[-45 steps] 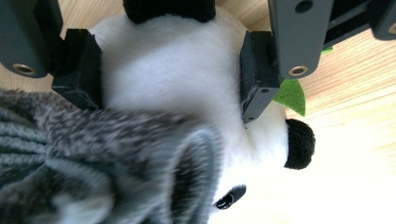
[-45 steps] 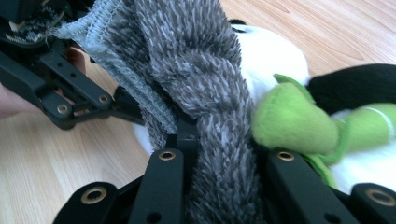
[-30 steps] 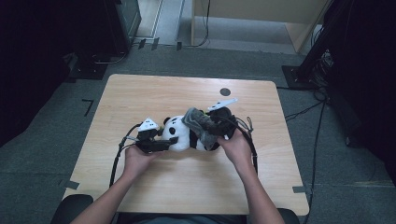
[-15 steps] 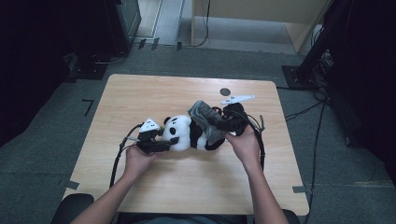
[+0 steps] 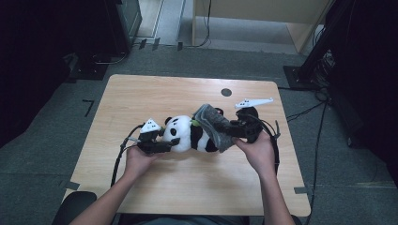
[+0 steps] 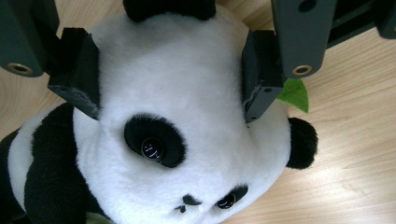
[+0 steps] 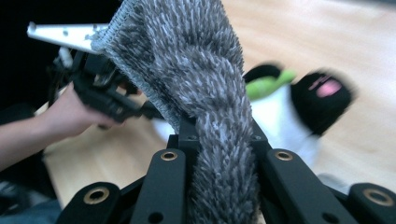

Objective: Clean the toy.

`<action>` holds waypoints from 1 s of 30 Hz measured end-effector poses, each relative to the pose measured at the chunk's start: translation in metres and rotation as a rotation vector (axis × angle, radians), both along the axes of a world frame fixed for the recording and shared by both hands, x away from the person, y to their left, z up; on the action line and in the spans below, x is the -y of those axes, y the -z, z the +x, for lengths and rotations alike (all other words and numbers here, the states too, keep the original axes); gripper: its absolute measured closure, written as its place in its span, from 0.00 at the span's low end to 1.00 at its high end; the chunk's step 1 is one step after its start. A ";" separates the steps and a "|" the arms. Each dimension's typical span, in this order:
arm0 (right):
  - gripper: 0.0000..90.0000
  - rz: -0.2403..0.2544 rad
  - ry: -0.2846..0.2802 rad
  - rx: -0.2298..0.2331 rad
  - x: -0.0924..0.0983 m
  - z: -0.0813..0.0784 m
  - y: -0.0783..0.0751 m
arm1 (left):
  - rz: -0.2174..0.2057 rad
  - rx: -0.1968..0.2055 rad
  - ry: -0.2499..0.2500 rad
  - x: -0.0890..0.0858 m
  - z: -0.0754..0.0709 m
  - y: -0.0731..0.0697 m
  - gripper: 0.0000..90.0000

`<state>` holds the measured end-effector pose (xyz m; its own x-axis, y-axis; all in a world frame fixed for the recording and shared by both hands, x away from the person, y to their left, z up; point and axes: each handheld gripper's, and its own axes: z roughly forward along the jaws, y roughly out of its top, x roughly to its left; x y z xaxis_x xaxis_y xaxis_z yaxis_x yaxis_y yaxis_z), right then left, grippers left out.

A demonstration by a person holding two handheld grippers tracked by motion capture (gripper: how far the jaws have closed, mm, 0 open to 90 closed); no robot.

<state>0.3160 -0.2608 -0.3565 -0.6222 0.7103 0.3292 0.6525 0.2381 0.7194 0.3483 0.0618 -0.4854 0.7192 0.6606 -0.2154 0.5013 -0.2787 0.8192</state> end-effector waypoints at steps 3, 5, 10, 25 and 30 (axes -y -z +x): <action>0.85 -0.059 -0.008 -0.064 -0.005 0.005 0.025 | 0.001 -0.007 0.009 0.000 0.000 0.000 0.36; 0.84 -0.034 -0.004 -0.104 -0.001 0.011 0.043 | 0.013 0.001 0.016 0.001 -0.001 0.000 0.36; 0.84 -0.043 0.024 -0.084 0.009 0.011 0.042 | 0.008 -0.001 0.017 0.001 -0.001 0.000 0.36; 0.85 -0.047 0.102 -0.075 0.038 0.014 0.044 | 0.005 -0.002 0.025 -0.001 0.000 0.001 0.36; 0.85 -0.075 0.142 -0.094 0.052 0.015 0.049 | 0.001 -0.004 0.021 -0.002 0.001 0.001 0.36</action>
